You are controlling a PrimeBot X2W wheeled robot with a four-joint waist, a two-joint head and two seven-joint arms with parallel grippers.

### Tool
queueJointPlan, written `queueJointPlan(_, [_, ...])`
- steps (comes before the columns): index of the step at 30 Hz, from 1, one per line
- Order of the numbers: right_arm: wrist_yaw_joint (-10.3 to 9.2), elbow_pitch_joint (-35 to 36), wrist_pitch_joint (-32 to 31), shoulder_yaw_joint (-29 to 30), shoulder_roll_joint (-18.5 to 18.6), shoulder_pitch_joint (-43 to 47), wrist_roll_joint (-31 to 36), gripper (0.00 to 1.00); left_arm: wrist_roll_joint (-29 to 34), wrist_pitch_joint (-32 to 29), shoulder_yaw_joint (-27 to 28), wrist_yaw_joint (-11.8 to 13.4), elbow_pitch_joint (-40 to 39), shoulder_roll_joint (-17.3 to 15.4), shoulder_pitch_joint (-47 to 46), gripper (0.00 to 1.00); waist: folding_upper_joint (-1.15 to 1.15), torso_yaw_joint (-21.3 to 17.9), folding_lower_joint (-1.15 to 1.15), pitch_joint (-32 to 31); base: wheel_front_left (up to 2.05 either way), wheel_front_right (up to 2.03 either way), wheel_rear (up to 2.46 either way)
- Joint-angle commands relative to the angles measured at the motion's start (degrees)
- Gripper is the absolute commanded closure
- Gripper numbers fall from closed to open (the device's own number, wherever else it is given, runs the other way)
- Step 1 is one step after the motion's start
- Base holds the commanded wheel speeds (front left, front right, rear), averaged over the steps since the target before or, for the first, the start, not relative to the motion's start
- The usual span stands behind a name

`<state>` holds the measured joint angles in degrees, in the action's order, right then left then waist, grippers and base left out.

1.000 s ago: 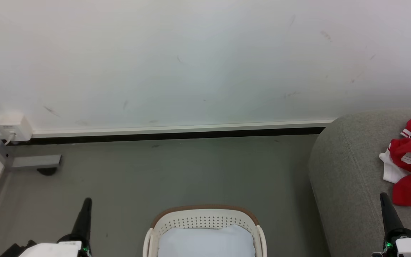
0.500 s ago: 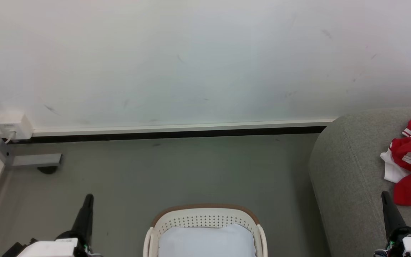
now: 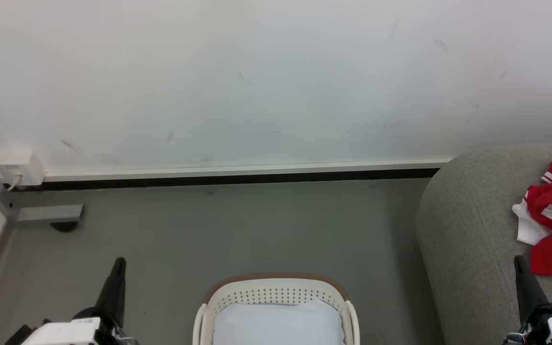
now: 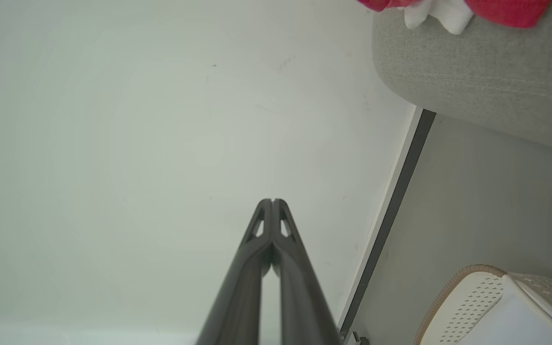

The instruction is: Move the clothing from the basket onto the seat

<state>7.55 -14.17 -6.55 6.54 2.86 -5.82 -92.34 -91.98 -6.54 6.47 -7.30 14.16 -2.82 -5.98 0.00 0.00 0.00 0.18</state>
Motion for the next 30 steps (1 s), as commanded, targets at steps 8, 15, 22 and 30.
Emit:
queueJointPlan(8, [-0.12, 0.3, -0.2, 0.2, 0.0, -0.7, -0.1, 1.00, -0.8, -0.2, 0.2, -0.4, -0.2, -0.1, -0.5, 1.00, 0.00, 0.0, 0.00, 0.0, 0.00, 0.00, 0.00])
queueJointPlan(15, [-0.12, 0.3, -0.2, 0.2, 0.0, -0.7, -0.1, 1.00, -0.8, -0.2, 0.2, -0.4, -0.2, -0.1, -0.5, 1.00, 0.00, 0.0, 0.00, 0.0, 0.00, 0.00, 0.00])
queueJointPlan(22, [-0.12, 0.3, -0.2, 0.2, 0.0, -0.7, -0.1, 1.00, -0.8, -0.2, 0.2, -0.4, -0.2, -0.1, -0.5, 1.00, 0.00, 0.0, 0.00, 0.0, 0.00, 0.00, 0.00])
queueJointPlan(30, [-0.12, 0.3, -0.2, 0.2, 0.0, -0.7, -0.1, 1.00, -0.8, -0.2, 0.2, -0.4, -0.2, -0.1, -0.5, 1.00, 0.00, 0.0, 0.00, 0.0, 0.00, 0.00, 0.00])
